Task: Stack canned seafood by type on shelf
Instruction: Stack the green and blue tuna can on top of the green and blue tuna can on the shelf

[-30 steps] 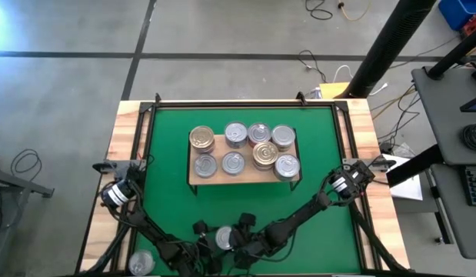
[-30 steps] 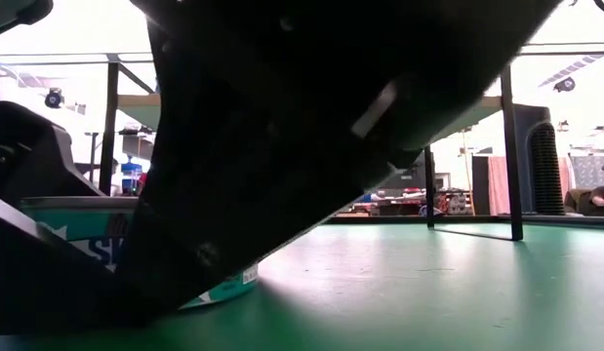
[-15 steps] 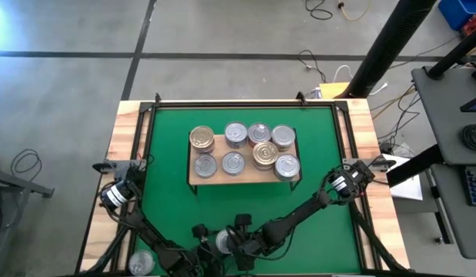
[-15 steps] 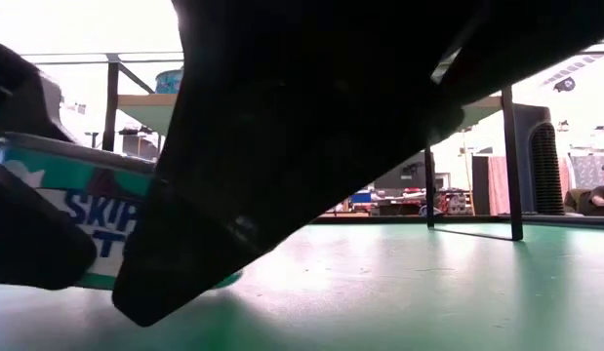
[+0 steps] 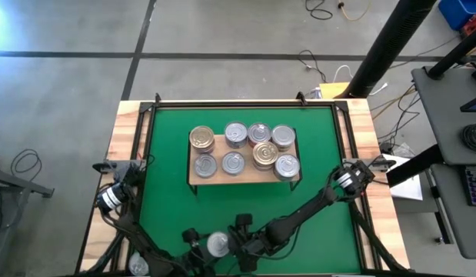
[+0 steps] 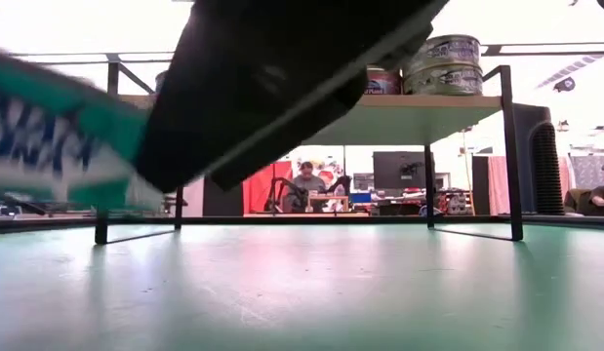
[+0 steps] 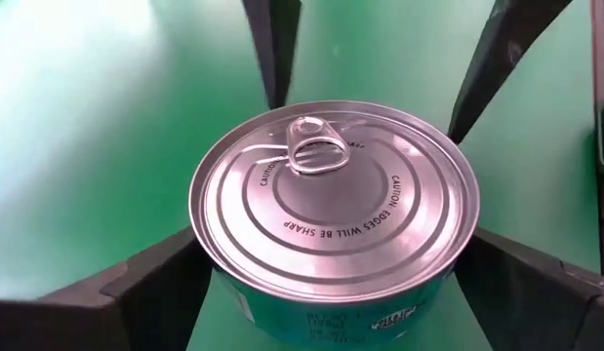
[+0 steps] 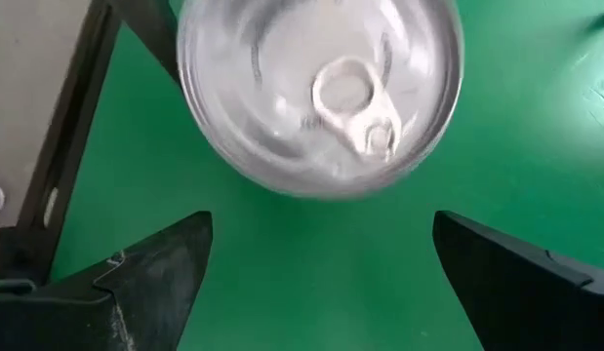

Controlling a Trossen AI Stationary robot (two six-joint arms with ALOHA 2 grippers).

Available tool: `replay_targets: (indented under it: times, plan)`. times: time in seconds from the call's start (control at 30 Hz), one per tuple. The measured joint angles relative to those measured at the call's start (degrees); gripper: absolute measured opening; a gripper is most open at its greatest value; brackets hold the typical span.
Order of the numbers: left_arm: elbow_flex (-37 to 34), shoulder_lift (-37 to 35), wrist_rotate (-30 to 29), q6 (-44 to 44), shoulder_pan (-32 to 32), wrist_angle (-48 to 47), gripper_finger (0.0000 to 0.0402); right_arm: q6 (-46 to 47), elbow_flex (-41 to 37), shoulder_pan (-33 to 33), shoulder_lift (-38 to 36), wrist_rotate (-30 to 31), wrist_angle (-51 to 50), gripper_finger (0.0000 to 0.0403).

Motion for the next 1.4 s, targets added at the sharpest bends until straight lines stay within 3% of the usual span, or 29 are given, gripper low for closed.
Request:
replay_targets:
  times: [0.17, 0.3, 0.43, 0.63, 1.0, 1.2, 1.4]
  plan:
    - [7.1, -0.3, 1.5, -3.6, 0.0, -13.2, 0.0371, -0.7, -0.1, 0.4, -3.2, 1.5, -1.9, 0.0380]
    - [11.4, -1.6, 2.5, -3.8, 0.3, -20.3, 0.0371, -1.5, -0.1, 1.7, -8.6, 7.7, -2.2, 0.0380]
    - [12.8, -4.5, 0.9, -3.8, 1.6, -26.9, 0.0371, -0.7, -0.1, 1.8, -13.6, 12.1, -3.1, 0.0380]
    - [12.3, -12.0, -1.8, -1.9, 5.7, -30.3, 0.0371, -0.6, -0.1, -0.3, -21.1, 12.7, -3.3, 0.0380]
    - [12.1, -17.2, -4.7, 3.2, 14.7, -30.2, 0.0371, -7.0, -0.2, -3.1, -29.1, 8.7, -1.2, 0.0380]
    - [12.1, -20.2, -2.8, 13.9, 21.2, -30.5, 0.0371, -8.3, -0.5, -8.4, -29.4, 5.5, -1.8, 0.0379]
    - [12.1, -22.7, -2.0, 14.9, 24.8, -29.7, 0.0371, -11.3, -0.5, -14.3, -30.2, 1.4, -7.6, 0.0379]
